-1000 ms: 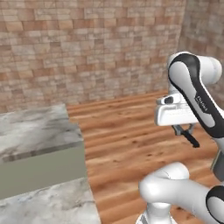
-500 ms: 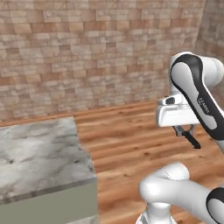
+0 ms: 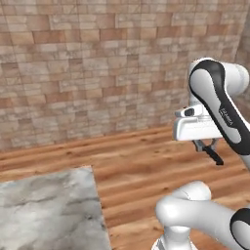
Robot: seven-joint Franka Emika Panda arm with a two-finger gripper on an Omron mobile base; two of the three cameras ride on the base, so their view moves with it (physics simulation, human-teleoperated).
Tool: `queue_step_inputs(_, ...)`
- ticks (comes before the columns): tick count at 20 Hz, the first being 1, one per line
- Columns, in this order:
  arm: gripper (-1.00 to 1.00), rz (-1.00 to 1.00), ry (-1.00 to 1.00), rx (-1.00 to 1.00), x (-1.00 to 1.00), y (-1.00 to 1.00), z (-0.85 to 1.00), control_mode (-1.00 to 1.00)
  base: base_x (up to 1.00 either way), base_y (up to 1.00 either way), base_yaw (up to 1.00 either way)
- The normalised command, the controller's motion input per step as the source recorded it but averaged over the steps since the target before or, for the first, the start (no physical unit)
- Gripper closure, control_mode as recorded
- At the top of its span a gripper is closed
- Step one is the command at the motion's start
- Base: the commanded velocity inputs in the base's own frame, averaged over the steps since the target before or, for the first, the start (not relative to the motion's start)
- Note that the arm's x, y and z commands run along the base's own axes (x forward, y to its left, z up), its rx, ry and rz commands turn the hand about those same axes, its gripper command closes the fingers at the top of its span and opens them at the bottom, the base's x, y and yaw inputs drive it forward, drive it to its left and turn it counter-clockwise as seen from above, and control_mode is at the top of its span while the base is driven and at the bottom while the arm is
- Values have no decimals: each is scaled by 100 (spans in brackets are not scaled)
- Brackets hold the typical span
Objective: Retrieve the butter from the fridge and place it on a plate on the dining table. Then retrieve the butter knife by the fridge and place it near the plate.
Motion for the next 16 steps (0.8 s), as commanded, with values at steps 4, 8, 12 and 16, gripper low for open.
queue_step_inputs(4, 100, 0, 0, 0, 0, 0, 0, 100, 100, -1, 18)
queue_step_inputs(8, 100, 0, 0, 0, 0, 0, 0, 100, 100, -19, 36)
queue_step_inputs(12, 100, 0, 0, 0, 0, 0, 0, 100, 79, -52, 54)
queue_step_inputs(16, 100, 0, 0, 0, 0, 0, 0, 100, 75, -50, 57)
